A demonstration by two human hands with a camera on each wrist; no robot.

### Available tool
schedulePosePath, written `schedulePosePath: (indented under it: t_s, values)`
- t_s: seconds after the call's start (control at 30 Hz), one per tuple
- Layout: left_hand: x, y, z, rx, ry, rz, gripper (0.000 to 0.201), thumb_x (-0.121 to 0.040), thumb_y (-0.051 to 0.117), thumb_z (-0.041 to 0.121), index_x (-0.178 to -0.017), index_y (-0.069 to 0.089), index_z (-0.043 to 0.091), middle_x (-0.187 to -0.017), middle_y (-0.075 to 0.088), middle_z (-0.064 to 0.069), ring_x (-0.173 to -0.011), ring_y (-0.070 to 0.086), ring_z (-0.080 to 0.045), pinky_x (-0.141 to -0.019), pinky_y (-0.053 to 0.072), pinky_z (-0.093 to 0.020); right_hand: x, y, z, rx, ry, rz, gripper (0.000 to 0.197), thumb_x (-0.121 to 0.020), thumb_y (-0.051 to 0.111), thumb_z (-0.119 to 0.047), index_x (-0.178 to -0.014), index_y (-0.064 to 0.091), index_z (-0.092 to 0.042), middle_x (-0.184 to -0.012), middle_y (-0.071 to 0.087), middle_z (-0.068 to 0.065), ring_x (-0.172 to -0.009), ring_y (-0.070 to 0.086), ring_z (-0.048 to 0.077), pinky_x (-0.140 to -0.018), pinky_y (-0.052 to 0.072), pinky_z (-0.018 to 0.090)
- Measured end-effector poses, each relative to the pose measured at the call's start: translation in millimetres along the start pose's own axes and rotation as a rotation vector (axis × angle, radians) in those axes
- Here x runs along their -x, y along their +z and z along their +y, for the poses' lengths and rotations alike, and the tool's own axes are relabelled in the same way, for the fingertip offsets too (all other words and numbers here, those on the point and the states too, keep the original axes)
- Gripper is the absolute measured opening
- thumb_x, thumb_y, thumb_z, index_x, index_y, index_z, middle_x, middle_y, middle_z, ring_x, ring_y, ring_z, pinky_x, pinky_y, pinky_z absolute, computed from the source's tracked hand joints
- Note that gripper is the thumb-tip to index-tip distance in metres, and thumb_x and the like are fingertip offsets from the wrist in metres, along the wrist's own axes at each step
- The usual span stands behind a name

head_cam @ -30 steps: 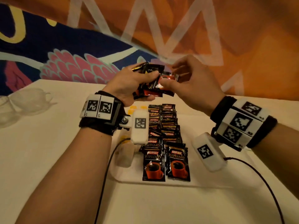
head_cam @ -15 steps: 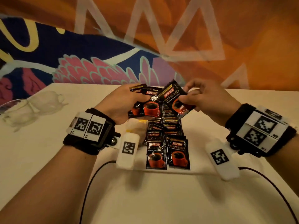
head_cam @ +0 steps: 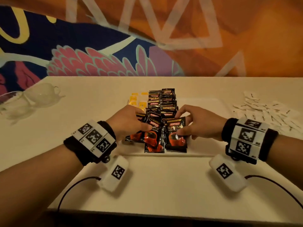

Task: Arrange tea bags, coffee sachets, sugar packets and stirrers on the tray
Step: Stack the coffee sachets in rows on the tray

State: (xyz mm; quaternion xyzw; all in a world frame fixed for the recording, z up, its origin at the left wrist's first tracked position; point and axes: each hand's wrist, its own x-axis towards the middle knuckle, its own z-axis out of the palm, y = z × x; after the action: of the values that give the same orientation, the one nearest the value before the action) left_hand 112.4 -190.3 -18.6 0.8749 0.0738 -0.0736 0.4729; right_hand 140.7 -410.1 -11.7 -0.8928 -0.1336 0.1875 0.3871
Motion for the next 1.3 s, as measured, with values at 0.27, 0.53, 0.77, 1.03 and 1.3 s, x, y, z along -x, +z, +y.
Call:
schedulePosePath:
  t_s: [0.27, 0.53, 0.77, 1.03, 1.3]
  values:
    - [2, 9, -1, -0.383, 0.005, 0.051, 0.044, -0.073, 0.079, 0.042, -0.106, 0.064, 0.018, -0.096, 0.066, 0.004, -0.085, 0.059, -0.013, -0.068, 0.042, -0.022, -3, 11, -5, 0.411, -0.066, 0.045, 0.044, -0.076, 0.079, -0.032, -0.107, 0.049, -0.023, -0.087, 0.048, -0.006, -0.073, 0.047, 0.009, -0.056, 0.037, 0.021]
    - [9, -15, 14, -0.204, 0.059, 0.141, 0.018, -0.092, 0.052, 0.019, -0.097, 0.067, 0.009, -0.096, 0.065, -0.010, -0.082, 0.058, -0.025, -0.065, 0.042, -0.028, -3, 6, -6, 0.429, -0.059, 0.063, 0.051, -0.073, 0.081, -0.034, -0.112, 0.049, -0.028, -0.112, 0.044, 0.001, -0.093, 0.052, 0.018, -0.065, 0.042, 0.024]
    - [13, -16, 26, -0.084, 0.264, 0.026, 0.019, -0.081, 0.074, 0.015, -0.097, 0.065, 0.017, -0.091, 0.071, -0.008, -0.083, 0.068, -0.029, -0.073, 0.051, -0.032, 1, -9, -4, 0.370, -0.114, 0.147, 0.040, -0.077, 0.077, -0.035, -0.108, 0.052, -0.028, -0.107, 0.053, -0.002, -0.076, 0.047, 0.004, -0.058, 0.034, 0.018]
    - [2, 31, 20, -0.478, 0.380, 0.010, 0.027, -0.078, 0.077, 0.033, -0.101, 0.065, 0.025, -0.090, 0.059, 0.013, -0.078, 0.052, 0.000, -0.067, 0.042, -0.015, 2, -7, 2, 0.429, -0.155, 0.154, 0.037, -0.077, 0.075, -0.040, -0.103, 0.051, -0.031, -0.104, 0.053, -0.005, -0.073, 0.048, 0.001, -0.060, 0.036, 0.018]
    - [10, 2, 21, -0.691, 0.468, 0.119, 0.036, -0.080, 0.071, 0.042, -0.112, 0.060, 0.030, -0.105, 0.050, 0.008, -0.093, 0.047, -0.008, -0.076, 0.032, -0.021, 13, -7, 0, 0.515, -0.200, 0.095, 0.031, -0.078, 0.075, -0.040, -0.101, 0.056, -0.031, -0.105, 0.050, -0.005, -0.092, 0.051, 0.012, -0.073, 0.038, 0.024]
